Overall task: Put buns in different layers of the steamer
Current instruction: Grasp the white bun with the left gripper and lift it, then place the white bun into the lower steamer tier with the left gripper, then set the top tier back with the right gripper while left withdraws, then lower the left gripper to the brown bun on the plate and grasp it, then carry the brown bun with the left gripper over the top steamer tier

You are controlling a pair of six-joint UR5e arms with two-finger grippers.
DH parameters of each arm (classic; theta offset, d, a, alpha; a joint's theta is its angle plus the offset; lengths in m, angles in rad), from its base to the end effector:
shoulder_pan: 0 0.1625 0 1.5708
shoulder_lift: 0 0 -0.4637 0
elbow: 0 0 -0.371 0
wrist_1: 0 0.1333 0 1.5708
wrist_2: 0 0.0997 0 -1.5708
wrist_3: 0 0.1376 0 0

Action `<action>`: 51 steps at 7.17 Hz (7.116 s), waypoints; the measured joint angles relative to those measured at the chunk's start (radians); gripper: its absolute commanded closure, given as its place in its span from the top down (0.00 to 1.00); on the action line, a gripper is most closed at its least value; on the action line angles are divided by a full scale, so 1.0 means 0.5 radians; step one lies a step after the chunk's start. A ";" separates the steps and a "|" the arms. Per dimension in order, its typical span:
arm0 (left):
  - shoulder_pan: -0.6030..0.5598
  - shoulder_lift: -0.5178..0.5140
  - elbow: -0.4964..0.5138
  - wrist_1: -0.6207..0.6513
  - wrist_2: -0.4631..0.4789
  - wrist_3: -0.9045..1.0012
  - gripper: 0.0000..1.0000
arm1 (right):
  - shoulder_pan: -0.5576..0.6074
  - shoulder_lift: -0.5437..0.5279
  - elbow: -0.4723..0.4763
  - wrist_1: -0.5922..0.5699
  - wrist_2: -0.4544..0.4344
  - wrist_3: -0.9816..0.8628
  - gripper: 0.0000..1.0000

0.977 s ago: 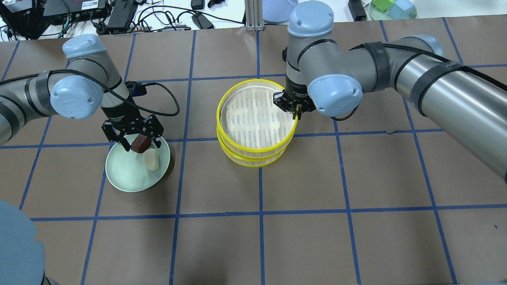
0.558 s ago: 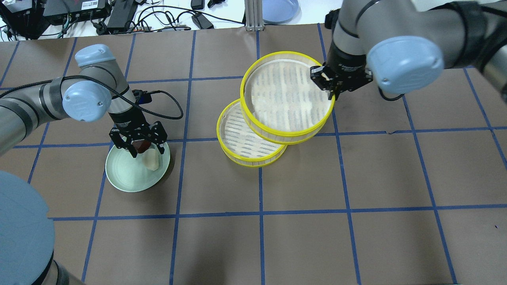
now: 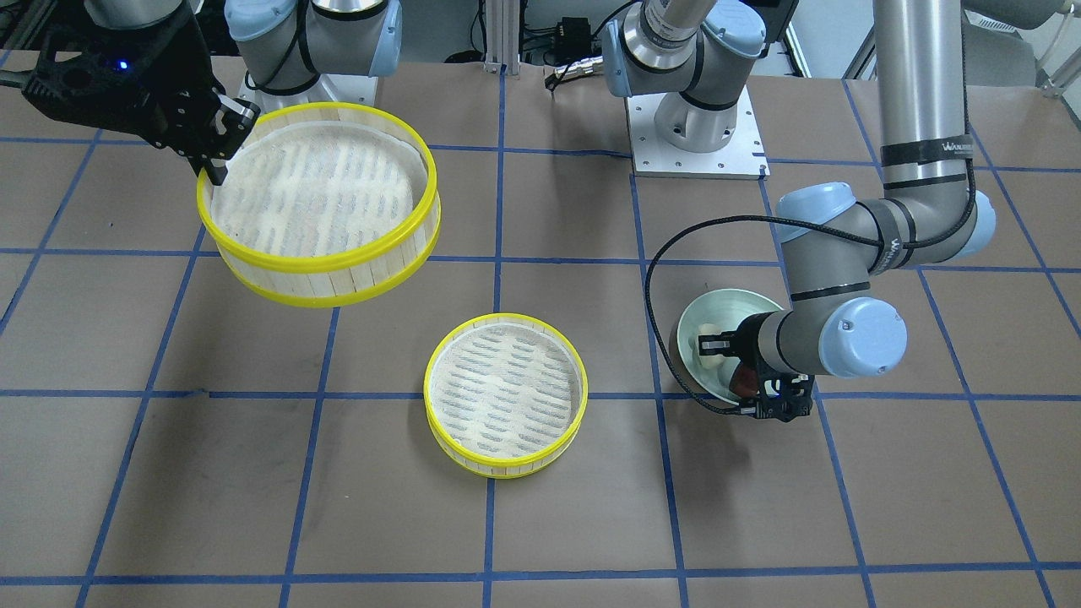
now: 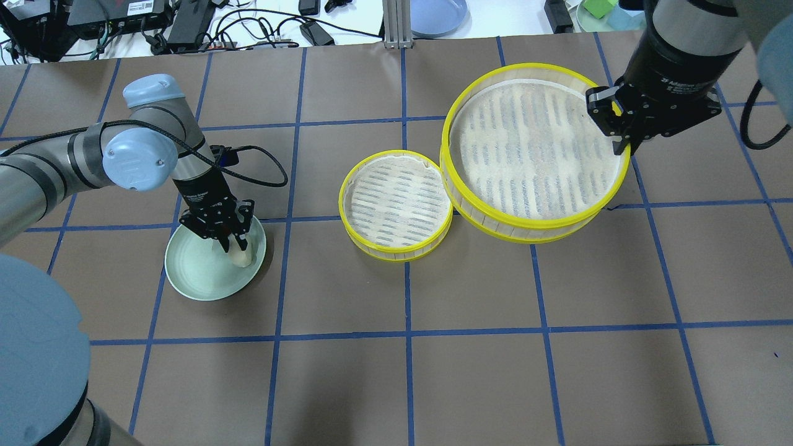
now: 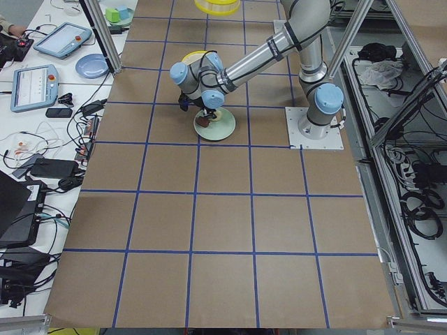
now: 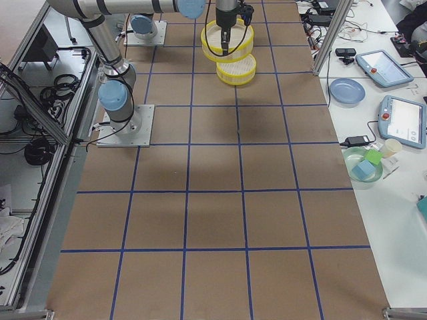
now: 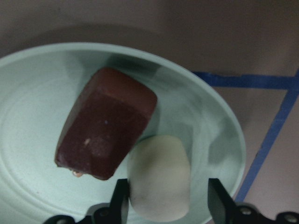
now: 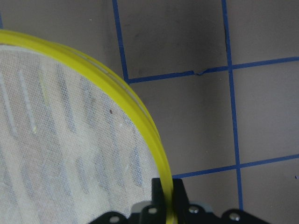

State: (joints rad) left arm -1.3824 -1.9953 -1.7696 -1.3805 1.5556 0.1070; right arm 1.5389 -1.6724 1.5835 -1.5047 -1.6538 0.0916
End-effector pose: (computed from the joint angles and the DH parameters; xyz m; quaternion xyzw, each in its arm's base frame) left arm -0.0347 -0.5411 0.2018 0.0414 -0.9758 -0.2114 0.0390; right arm 0.1083 -0.4290 0.5219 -0.0621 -0.9971 0.0126 0.0411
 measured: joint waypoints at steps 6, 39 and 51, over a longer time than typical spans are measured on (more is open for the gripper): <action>-0.029 0.206 0.395 -0.298 -0.163 -0.432 0.00 | -0.004 -0.027 -0.004 0.034 -0.025 -0.102 0.00; 0.085 0.146 0.175 0.195 0.018 0.959 0.00 | 0.616 1.041 -0.004 -0.978 -0.048 0.431 0.00; -0.429 0.372 0.337 0.053 -0.889 -0.857 0.00 | 0.656 1.009 0.024 -0.963 -0.090 0.388 0.00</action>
State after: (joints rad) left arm -1.5967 -1.8092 -1.6009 -1.3541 1.1112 -0.3215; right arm 1.8671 -1.1677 1.5956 -1.9863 -1.6987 0.2855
